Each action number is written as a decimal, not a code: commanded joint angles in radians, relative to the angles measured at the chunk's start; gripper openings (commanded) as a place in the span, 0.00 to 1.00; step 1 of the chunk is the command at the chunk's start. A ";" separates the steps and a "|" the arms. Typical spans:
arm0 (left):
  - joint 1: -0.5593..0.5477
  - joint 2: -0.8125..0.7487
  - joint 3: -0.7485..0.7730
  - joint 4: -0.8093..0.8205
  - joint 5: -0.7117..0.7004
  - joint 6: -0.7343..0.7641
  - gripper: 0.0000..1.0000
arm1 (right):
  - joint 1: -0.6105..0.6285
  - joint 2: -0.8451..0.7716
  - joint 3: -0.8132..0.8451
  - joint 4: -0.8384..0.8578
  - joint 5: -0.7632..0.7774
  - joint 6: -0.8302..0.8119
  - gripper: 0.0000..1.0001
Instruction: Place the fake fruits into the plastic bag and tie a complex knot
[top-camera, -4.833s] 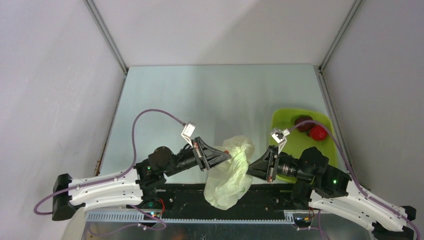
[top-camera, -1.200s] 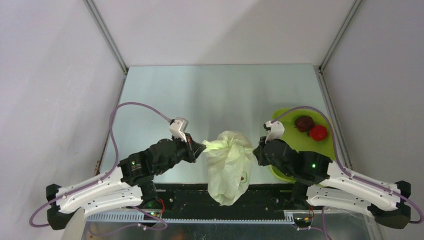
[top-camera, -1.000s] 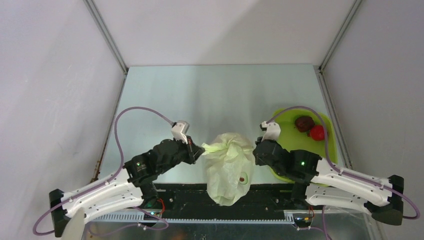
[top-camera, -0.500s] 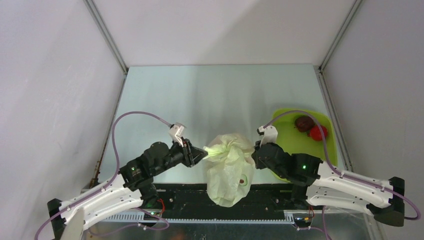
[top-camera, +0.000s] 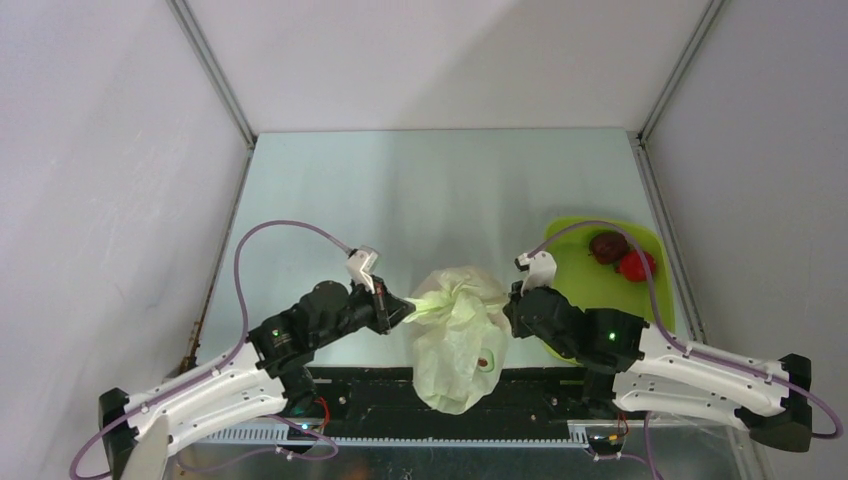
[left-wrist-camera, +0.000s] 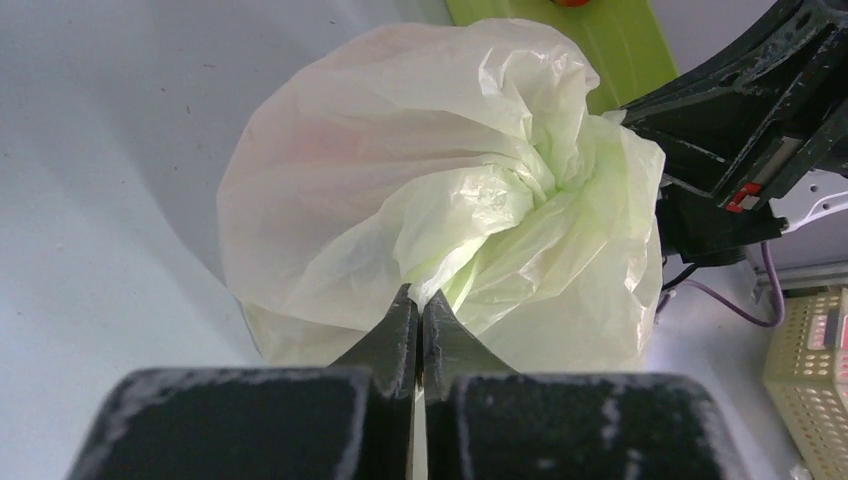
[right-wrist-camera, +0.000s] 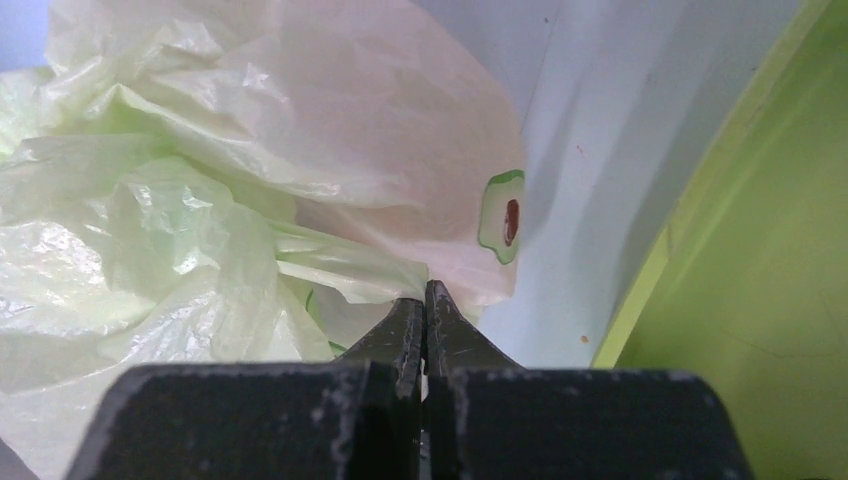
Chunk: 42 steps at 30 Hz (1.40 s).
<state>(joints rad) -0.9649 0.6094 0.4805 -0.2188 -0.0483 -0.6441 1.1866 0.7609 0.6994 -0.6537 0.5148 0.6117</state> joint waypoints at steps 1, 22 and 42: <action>0.008 -0.019 0.080 -0.023 -0.062 0.044 0.00 | 0.023 -0.004 0.047 -0.073 0.217 0.031 0.00; 0.292 -0.053 -0.115 -0.022 -0.139 -0.047 0.00 | -0.474 0.231 0.035 0.111 0.320 -0.113 0.00; 0.291 -0.053 -0.074 0.144 0.275 0.055 0.77 | -0.410 -0.161 -0.028 0.135 0.000 0.473 0.87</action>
<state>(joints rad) -0.6777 0.5621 0.3557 -0.1017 0.1761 -0.6258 0.7582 0.6601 0.7177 -0.5632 0.5304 0.8917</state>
